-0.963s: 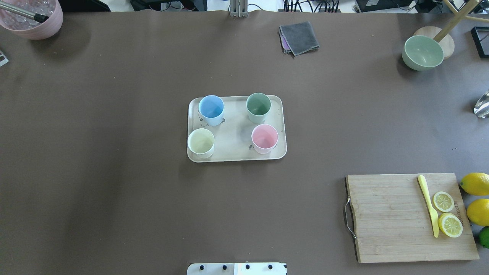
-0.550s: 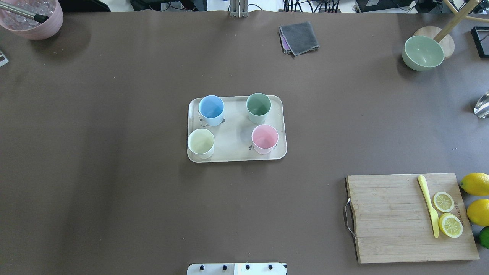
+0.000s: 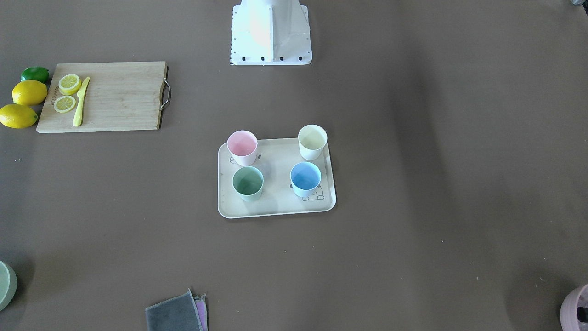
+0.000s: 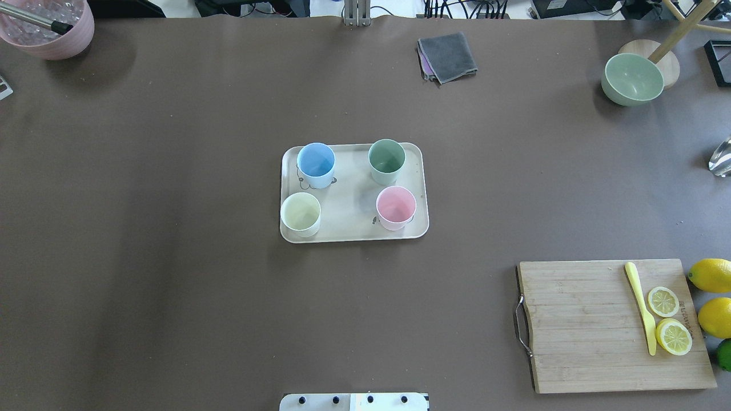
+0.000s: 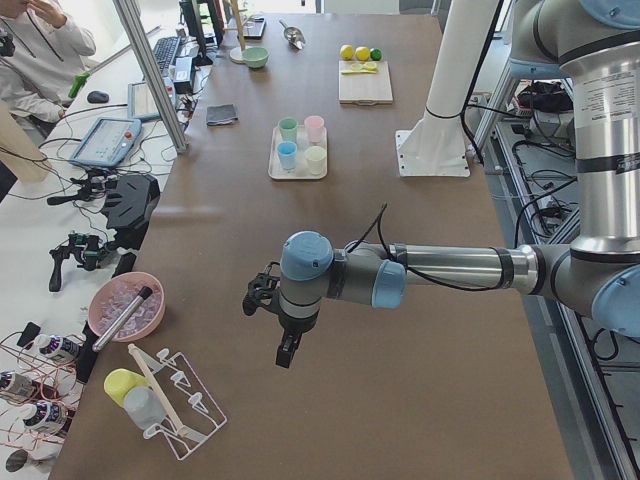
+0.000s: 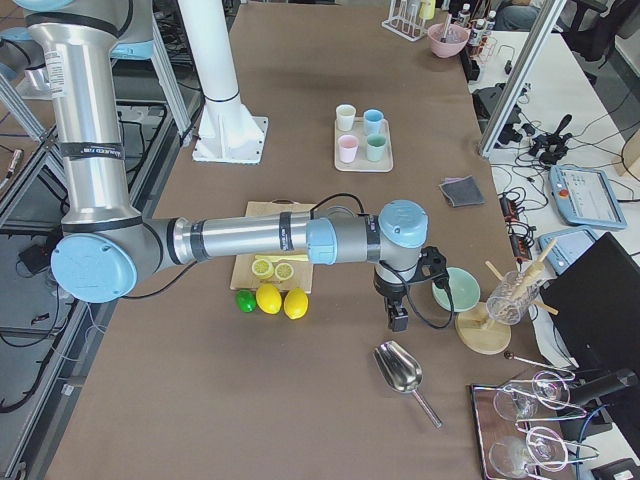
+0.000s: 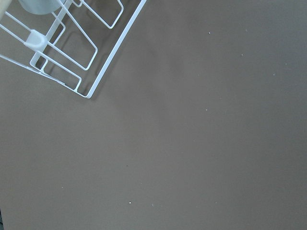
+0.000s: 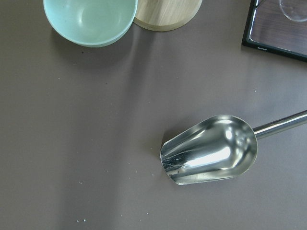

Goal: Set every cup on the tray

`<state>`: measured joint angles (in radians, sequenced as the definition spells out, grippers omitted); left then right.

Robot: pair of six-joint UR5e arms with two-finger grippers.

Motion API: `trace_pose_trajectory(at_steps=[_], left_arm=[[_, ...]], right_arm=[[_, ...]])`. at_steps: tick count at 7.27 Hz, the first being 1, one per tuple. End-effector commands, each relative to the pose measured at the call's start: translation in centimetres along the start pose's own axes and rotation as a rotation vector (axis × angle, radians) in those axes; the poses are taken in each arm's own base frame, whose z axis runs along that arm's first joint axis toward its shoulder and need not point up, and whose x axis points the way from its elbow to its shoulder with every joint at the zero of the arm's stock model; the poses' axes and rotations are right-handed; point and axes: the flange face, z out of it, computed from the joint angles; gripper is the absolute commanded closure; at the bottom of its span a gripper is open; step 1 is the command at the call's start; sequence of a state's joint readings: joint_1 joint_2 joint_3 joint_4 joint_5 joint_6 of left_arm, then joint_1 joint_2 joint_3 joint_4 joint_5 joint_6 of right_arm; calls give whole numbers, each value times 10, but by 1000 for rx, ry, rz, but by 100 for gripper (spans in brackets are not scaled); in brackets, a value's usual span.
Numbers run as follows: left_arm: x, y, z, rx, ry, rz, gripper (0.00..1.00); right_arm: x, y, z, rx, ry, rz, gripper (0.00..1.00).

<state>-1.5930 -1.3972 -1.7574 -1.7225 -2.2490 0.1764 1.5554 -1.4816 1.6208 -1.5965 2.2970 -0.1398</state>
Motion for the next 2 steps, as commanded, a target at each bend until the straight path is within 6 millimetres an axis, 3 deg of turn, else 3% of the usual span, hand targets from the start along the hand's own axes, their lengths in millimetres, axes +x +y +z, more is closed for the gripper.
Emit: trace_pose_trajectory(at_steps=[1, 2], left_arm=[[-1, 0, 1, -4, -4, 0, 1], [1, -1, -1, 2, -4, 5, 1]], right_arm=[[-1, 0, -1, 1, -1, -1, 0], [-1, 0, -1, 1, -1, -1, 0]])
